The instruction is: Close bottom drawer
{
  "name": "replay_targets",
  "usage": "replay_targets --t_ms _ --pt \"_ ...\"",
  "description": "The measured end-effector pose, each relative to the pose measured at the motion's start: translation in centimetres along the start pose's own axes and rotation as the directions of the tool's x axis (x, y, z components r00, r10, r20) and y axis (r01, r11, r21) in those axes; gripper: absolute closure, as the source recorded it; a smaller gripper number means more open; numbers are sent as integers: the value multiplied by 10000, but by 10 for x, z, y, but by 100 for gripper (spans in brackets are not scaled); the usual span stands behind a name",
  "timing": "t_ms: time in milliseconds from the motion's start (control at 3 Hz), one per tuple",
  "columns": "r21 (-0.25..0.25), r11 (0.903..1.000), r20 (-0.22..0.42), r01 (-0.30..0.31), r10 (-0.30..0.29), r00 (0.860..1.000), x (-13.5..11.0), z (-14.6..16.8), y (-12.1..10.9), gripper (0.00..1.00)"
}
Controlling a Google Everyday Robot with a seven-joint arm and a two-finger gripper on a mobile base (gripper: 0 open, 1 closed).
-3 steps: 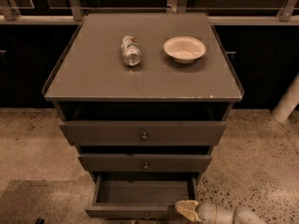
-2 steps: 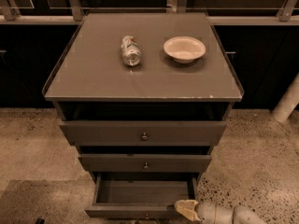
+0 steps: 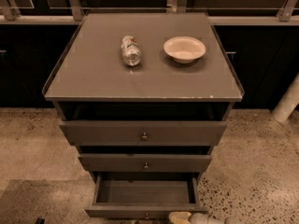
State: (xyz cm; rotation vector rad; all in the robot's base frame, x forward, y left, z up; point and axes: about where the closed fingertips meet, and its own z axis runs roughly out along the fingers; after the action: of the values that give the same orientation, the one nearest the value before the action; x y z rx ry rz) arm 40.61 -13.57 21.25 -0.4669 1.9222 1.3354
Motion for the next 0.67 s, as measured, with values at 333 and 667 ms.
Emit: replay_targets --t_ms 333,667 --pt "470 9980 -599 -428 455 9972 25 10 -21 100" --pt "1345 9909 -1128 -20 173 9935 24 13 -49 100"
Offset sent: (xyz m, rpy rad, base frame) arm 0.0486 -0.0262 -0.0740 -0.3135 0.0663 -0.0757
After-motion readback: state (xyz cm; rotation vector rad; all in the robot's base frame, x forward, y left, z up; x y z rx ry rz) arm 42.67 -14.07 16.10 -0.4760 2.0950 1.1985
